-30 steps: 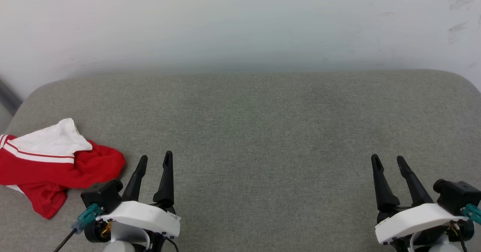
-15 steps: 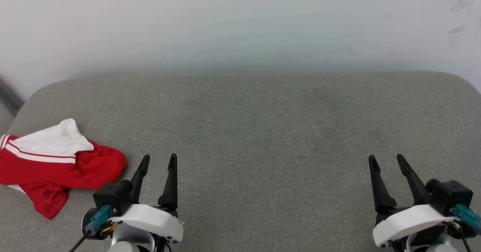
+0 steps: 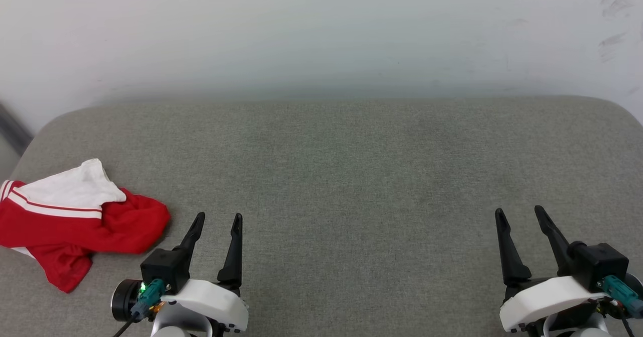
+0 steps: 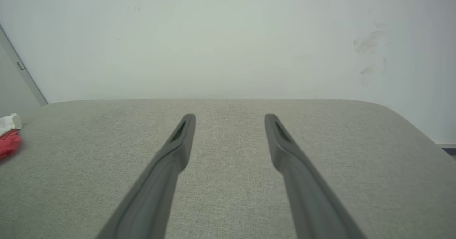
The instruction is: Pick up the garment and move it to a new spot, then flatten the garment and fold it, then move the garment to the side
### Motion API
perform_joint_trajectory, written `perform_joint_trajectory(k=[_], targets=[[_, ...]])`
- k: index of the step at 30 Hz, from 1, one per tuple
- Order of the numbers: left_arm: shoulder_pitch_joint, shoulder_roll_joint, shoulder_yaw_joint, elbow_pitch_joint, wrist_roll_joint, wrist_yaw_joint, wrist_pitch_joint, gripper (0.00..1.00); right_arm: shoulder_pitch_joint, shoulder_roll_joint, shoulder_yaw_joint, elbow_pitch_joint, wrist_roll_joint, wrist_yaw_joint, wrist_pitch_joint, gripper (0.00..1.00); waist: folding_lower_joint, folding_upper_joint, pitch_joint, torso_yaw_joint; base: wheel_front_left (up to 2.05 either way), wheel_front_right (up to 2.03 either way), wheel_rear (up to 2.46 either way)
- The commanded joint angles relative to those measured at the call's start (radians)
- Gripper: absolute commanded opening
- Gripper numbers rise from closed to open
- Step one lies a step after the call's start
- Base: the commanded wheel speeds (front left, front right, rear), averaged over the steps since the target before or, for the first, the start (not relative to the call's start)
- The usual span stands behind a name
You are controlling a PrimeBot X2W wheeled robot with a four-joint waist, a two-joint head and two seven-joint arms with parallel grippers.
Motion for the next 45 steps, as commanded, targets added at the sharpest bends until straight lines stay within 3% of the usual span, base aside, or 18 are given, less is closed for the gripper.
perform_joint_trajectory(k=[1,19,35,40,45], targets=[[-0.009,0.006,-0.002,0.000,0.020,0.002,-0.008,1.00,0.005,0.004,-0.002,-0.010,-0.022,0.000,-0.007,1.00,0.0000,0.0000,-0.001,0.000,0.00,0.00,0.00],[-0.012,-0.003,-0.005,0.030,0.106,-0.002,-0.040,1.00,0.010,0.006,-0.009,-0.001,-0.081,0.000,-0.035,1.00,0.0000,0.0000,-0.007,0.001,0.00,0.00,0.00],[-0.014,-0.008,0.004,0.050,0.080,-0.006,-0.038,1.00,-0.015,0.006,-0.001,0.040,-0.045,0.000,-0.048,1.00,0.0000,0.0000,-0.008,0.006,0.00,0.00,0.00],[-0.027,-0.009,0.004,0.058,0.071,-0.006,-0.038,1.00,-0.009,0.006,0.004,0.040,-0.041,0.000,-0.053,1.00,0.0000,0.0000,-0.002,0.047,0.00,0.00,0.00],[-0.036,-0.010,0.009,0.061,0.063,0.001,-0.038,1.00,-0.009,0.006,0.015,0.030,-0.050,0.000,-0.050,1.00,0.0000,0.0000,0.008,0.129,0.00,0.00,0.00]])
